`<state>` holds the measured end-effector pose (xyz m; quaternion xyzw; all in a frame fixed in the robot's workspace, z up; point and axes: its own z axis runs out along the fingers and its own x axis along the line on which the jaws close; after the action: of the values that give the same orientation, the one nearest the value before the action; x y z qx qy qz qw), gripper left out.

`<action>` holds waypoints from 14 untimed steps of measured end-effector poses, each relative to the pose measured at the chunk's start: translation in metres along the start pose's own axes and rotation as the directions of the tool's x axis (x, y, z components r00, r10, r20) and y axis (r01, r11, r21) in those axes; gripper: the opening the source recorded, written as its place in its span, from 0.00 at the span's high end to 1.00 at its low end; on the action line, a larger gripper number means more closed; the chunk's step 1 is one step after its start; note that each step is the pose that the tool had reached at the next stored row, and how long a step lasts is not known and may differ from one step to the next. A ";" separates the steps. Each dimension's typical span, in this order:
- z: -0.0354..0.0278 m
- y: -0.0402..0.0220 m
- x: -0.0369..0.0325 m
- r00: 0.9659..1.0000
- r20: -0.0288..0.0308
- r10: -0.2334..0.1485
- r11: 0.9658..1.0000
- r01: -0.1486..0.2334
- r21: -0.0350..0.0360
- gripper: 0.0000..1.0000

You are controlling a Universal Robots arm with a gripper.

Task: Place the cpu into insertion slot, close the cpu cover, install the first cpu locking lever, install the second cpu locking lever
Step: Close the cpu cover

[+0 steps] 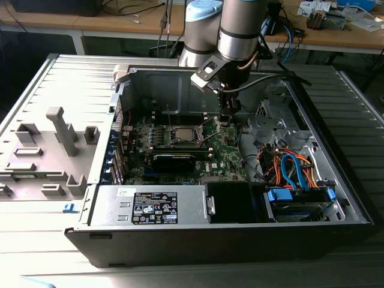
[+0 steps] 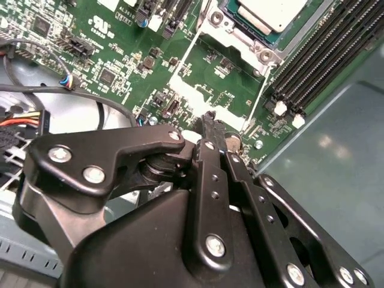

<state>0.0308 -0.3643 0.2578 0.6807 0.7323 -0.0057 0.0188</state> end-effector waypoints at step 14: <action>0.0120 -0.0003 0.0004 1.000 -0.009 -0.008 1.000 0.008 0.015 0.89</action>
<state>0.0307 -0.3643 0.2457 0.6779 0.7351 -0.0081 0.0104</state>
